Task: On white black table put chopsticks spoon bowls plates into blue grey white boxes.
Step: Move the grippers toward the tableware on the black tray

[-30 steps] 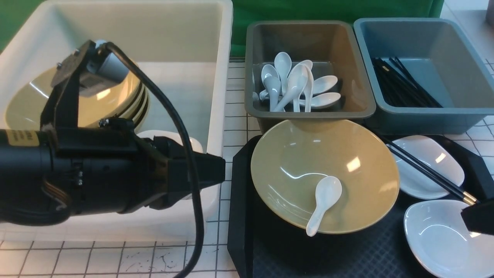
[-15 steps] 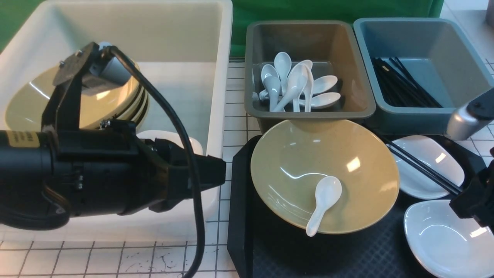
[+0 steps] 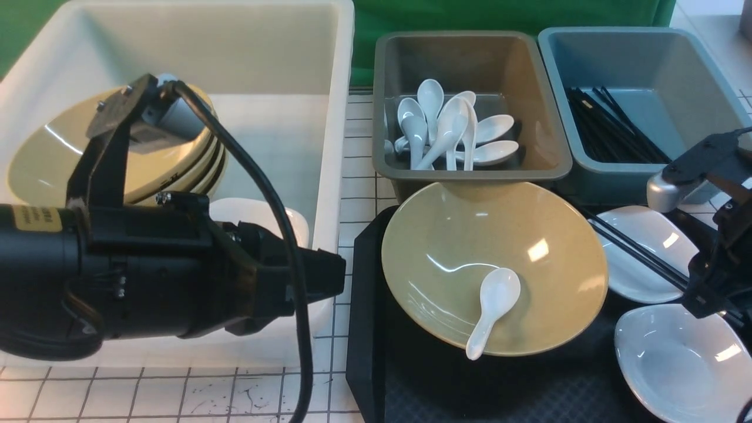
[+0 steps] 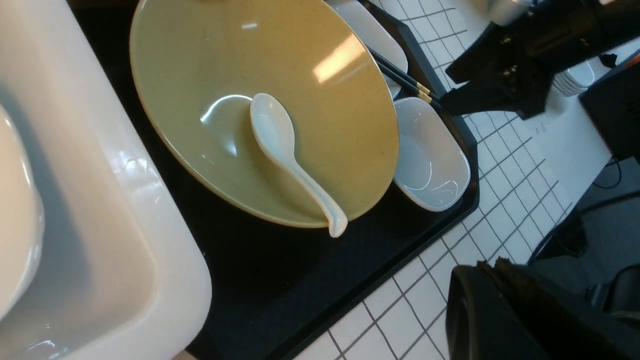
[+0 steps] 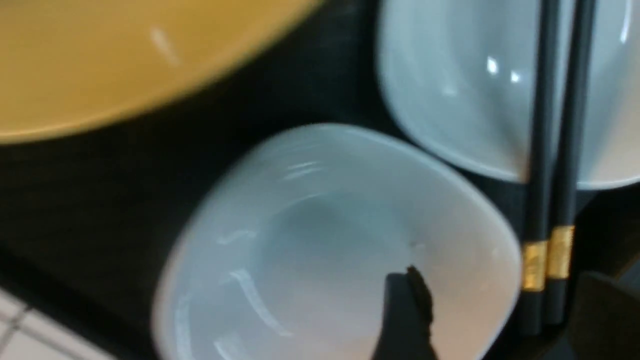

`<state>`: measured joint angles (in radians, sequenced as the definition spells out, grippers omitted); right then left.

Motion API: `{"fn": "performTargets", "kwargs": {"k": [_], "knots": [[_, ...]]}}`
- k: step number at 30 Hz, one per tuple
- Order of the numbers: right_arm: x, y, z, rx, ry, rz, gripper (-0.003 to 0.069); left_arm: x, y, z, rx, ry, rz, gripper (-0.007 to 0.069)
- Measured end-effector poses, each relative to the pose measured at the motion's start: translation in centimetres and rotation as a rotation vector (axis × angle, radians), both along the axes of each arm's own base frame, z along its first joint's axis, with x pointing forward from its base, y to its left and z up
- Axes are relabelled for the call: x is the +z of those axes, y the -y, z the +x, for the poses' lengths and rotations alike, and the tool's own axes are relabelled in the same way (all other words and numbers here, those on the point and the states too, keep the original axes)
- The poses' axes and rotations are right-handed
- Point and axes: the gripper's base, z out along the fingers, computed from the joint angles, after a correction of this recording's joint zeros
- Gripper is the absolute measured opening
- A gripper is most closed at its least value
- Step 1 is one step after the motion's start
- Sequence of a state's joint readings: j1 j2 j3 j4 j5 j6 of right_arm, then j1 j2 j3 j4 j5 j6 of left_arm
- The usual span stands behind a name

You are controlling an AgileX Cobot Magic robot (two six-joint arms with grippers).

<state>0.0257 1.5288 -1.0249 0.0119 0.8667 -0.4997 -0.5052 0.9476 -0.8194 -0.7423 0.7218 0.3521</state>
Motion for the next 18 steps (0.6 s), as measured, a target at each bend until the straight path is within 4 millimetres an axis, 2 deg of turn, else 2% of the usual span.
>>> {"fn": "performTargets", "kwargs": {"k": [4, 11, 18], "knots": [[-1.8, 1.0, 1.8, -0.039, -0.015, 0.001, 0.0483, 0.0, 0.0, 0.0, -0.003, -0.003, 0.002, -0.0001], [-2.1, 0.9, 4.3, -0.038, 0.081, 0.015, 0.0488, 0.0, 0.0, 0.0, -0.003, -0.003, 0.002, -0.0001], [-4.4, 0.7, 6.1, -0.05, 0.099, 0.042, 0.0486, 0.0, 0.0, 0.0, -0.001, -0.001, 0.0, -0.0001]]}}
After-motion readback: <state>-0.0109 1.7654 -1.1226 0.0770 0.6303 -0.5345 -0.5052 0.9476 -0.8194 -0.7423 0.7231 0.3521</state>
